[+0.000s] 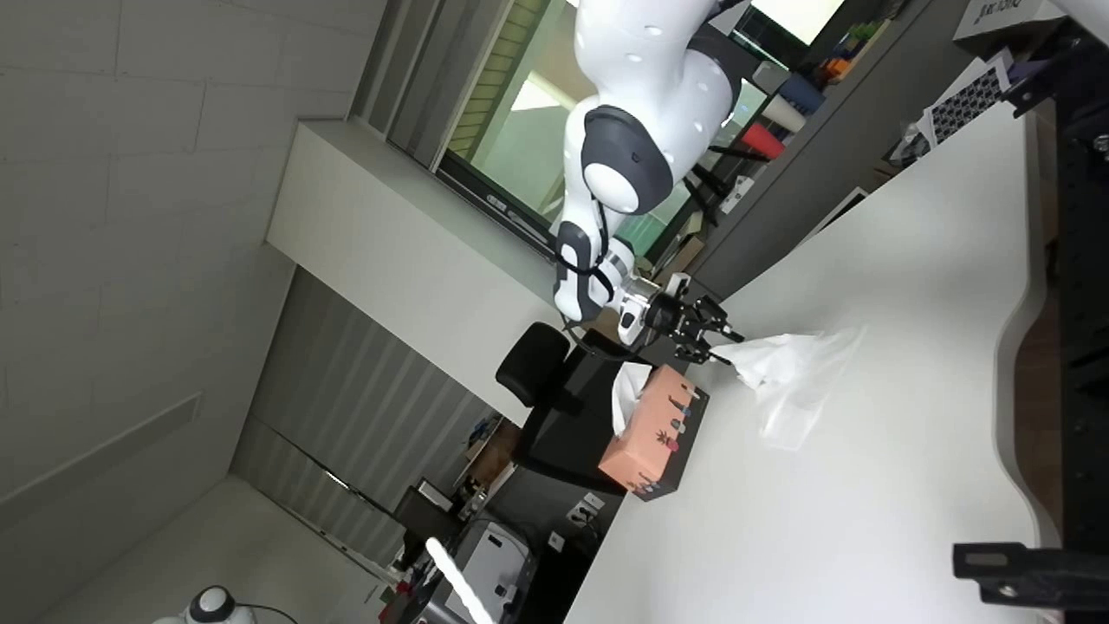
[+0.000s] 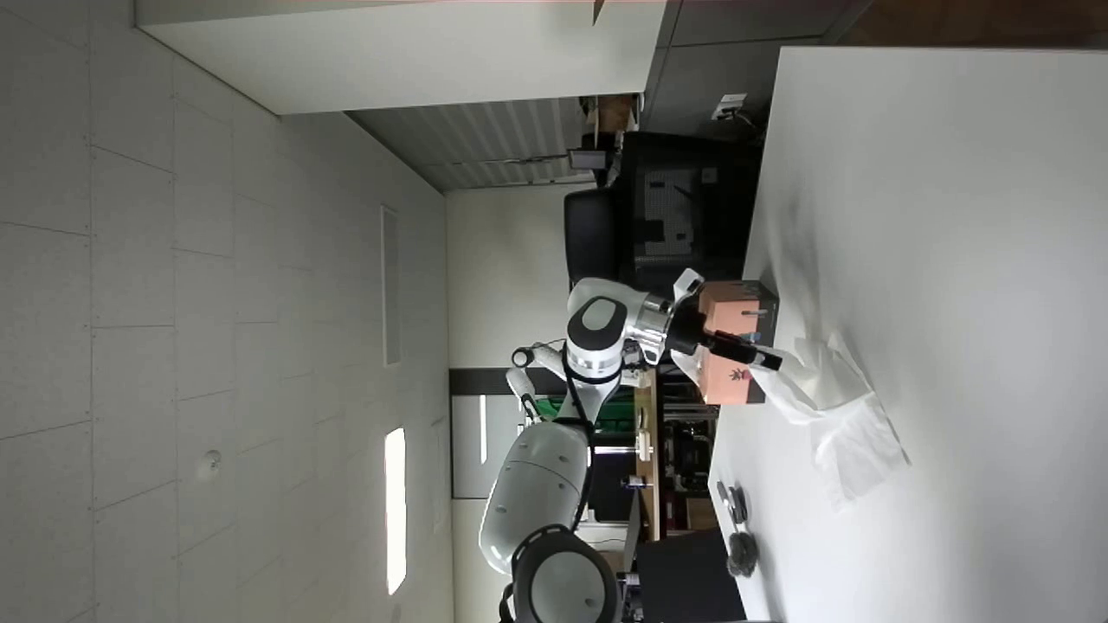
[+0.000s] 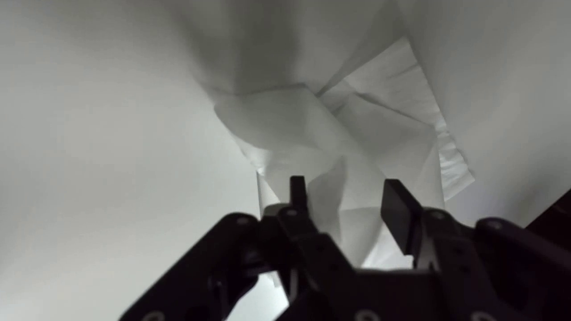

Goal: Remove a tissue from the box

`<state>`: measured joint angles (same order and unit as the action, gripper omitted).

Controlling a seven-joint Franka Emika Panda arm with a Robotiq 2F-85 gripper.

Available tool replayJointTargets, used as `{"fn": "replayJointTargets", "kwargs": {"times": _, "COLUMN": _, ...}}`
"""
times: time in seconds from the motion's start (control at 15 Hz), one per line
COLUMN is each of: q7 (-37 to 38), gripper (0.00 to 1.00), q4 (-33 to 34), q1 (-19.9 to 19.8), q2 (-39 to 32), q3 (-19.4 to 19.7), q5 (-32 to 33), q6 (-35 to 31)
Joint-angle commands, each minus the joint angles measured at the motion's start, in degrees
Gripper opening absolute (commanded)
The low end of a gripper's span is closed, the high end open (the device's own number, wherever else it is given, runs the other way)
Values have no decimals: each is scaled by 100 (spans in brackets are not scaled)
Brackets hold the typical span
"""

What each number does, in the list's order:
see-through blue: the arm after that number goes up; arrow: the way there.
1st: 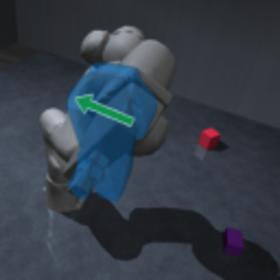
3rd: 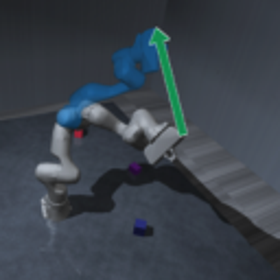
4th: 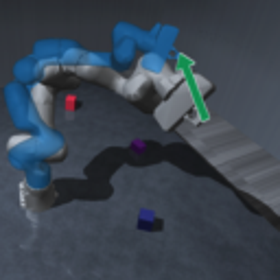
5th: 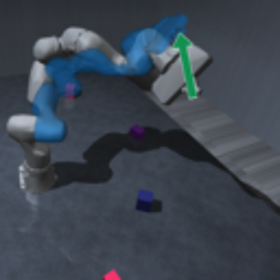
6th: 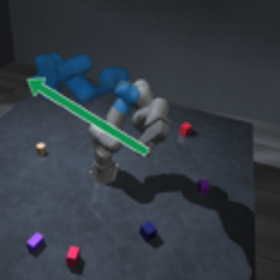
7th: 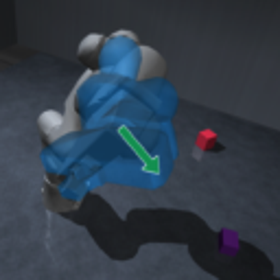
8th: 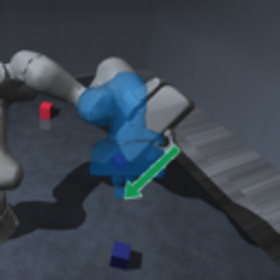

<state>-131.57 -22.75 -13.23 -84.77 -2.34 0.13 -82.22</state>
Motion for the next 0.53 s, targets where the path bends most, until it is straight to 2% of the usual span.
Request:
{"fn": "replayJointTargets", "kwargs": {"times": 0.0, "q7": -132, "gripper": 80, "q4": 451, "q1": 48, "q2": 18, "q3": 92, "q5": 81, "q6": 421}}
{"fn": "replayJointTargets", "kwargs": {"times": 0.2, "q7": -254, "gripper": 99, "q4": 176, "q1": 53, "q2": 276, "q3": 125, "q5": 94, "q6": 287}}
{"fn": "replayJointTargets", "kwargs": {"times": 0.47, "q7": -410, "gripper": 100, "q4": 176, "q1": 43, "q2": 391, "q3": 105, "q5": 66, "q6": 207}}
